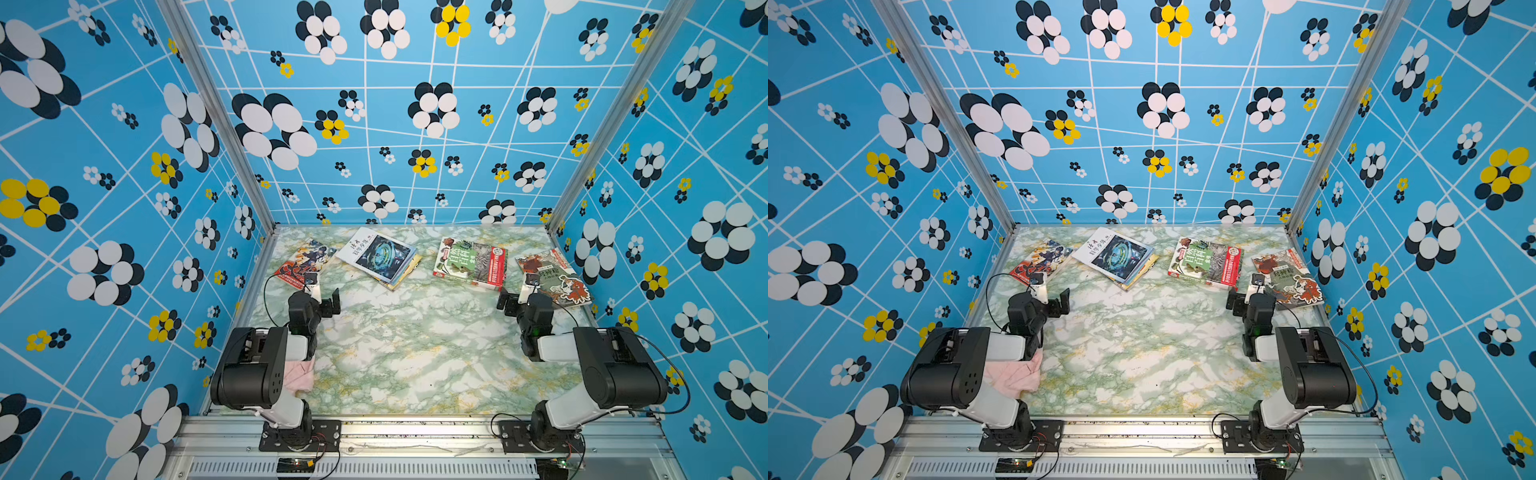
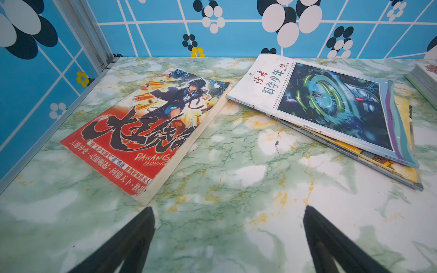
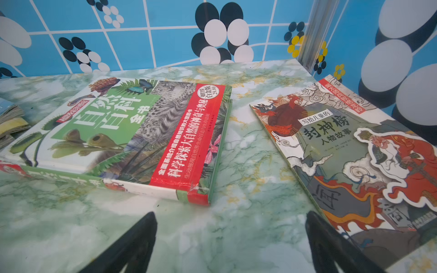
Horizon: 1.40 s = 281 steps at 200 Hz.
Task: Wipe the cover of the book
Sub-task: Pick up the cleaning item at the center of the board.
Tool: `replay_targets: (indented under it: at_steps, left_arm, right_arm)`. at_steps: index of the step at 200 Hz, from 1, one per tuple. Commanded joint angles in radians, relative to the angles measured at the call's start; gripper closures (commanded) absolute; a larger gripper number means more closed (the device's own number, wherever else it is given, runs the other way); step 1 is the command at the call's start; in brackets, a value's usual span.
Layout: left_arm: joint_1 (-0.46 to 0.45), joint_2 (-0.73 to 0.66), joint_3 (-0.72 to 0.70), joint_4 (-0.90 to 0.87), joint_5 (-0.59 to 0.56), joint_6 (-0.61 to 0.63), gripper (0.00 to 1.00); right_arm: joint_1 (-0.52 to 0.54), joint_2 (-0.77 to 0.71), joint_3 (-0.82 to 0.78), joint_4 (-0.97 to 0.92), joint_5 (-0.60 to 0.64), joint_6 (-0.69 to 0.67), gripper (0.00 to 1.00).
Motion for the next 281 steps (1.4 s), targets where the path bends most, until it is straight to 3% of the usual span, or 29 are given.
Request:
replay_targets:
  at_steps: [1, 190, 265, 281]
  left_arm:
    - [-0.004, -0.011, 0.02, -0.009, -0.01, 0.001, 0.01]
    - [-0.008, -0.011, 0.019, -0.009, -0.018, 0.005, 0.01]
    - [-0.02, -0.013, 0.018, -0.004, -0.071, 0.004, 0.01]
    - [-0.022, -0.026, 0.026, -0.036, -0.101, -0.004, 0.01]
  right_arm:
    - [0.002, -0.012, 0.01, 0.009, 0.009, 0.007, 0.01]
    - [0.017, -0.01, 0.015, 0.002, 0.041, -0.005, 0.01]
    - [0.022, -0.01, 0.015, 0.002, 0.052, -0.008, 0.01]
    - [0.027, -0.011, 0.007, 0.018, 0.112, 0.006, 0.01]
